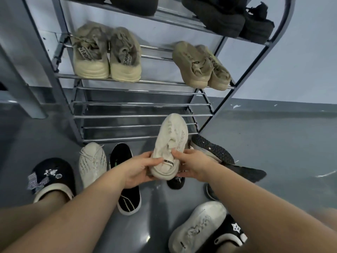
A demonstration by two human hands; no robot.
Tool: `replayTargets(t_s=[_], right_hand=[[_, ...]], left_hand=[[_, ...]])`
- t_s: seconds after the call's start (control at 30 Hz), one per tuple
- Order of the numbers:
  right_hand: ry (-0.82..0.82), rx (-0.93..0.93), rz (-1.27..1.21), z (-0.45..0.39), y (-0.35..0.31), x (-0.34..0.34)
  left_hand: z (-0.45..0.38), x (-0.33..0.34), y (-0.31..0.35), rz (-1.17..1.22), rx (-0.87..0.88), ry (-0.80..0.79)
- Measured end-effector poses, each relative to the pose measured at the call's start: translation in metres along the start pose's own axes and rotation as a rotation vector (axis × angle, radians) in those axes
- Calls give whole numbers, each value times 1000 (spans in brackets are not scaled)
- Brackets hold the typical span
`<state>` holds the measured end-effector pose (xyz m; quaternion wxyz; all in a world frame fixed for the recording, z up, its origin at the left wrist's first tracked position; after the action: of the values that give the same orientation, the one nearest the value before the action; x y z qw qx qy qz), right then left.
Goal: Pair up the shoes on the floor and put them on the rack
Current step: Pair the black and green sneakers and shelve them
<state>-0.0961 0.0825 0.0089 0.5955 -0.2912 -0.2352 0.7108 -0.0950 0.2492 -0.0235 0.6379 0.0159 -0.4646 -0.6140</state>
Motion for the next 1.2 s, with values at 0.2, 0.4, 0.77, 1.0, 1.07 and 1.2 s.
replayTargets(t_s=[0.2,0.4,0.77,1.0,1.07,1.2], right_hand=[[8,-20,-8,-17,49,26],[-48,126,-11,-29,98,35],[-31,201,-16,-68,112,32],[4,201,33,-94,116,19],[-16,226,81,-98,120,18],[4,227,260,-99,124,16]], left_hand=[[-7,-41,-21,-36,-92,218],[-16,-67,-61,-211,-292,240],[-53,-72,-84,-314,-303,434],[-76,-65,-81,-399,-341,487],[-78,-63,-78,-437,-358,476],[-80,-57,-75,-593,-353,412]])
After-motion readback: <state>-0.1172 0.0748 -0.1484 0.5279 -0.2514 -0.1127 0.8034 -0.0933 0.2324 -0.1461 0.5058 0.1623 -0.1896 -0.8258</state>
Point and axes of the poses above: each hand's wrist, its own z-axis away from the middle knuckle, its own x-axis out of the palm, y = z × x, the point moved 2 cm from there along -z, towards the middle knuckle, and after that the axes turned 5 degrees about z, right-handed, at the moved point
